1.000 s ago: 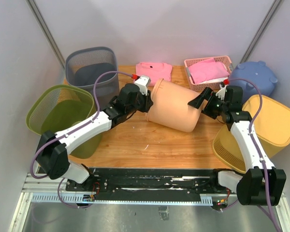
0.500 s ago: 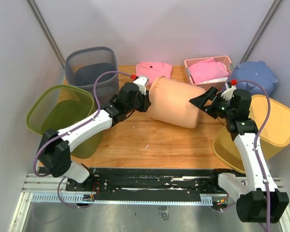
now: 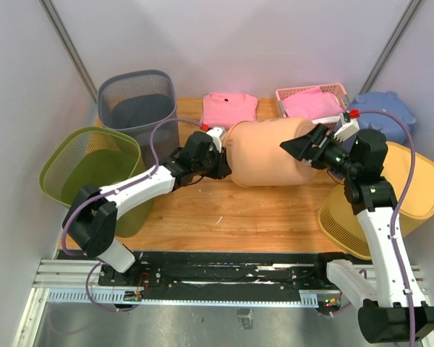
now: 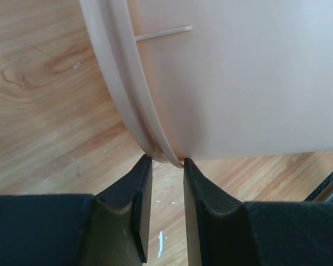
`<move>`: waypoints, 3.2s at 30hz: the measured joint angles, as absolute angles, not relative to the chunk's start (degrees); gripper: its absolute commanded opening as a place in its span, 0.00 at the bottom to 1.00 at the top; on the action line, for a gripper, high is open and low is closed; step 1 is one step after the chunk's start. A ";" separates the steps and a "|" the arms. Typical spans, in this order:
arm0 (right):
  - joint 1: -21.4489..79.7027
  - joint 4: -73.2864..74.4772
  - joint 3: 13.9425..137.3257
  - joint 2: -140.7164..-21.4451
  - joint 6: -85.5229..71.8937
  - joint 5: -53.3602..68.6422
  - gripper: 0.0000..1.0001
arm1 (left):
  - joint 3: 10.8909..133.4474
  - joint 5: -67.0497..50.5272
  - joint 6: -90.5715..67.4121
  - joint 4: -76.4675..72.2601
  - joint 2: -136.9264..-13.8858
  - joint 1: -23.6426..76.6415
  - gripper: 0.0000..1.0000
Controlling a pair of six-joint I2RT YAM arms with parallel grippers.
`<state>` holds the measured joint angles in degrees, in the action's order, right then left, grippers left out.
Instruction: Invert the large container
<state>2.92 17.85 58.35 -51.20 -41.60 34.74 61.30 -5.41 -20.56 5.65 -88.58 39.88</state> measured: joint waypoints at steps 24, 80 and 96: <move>22.24 24.01 67.37 -60.93 -35.99 24.71 0.95 | 58.19 -13.58 -25.34 -0.67 -83.61 42.09 0.63; 22.28 42.70 72.69 -47.00 -16.19 -5.98 0.96 | 101.25 -12.73 -30.79 9.15 -110.13 41.47 0.96; 35.38 37.43 71.18 -65.28 -7.20 8.49 0.94 | 99.72 9.56 -20.53 24.21 -74.00 34.59 0.99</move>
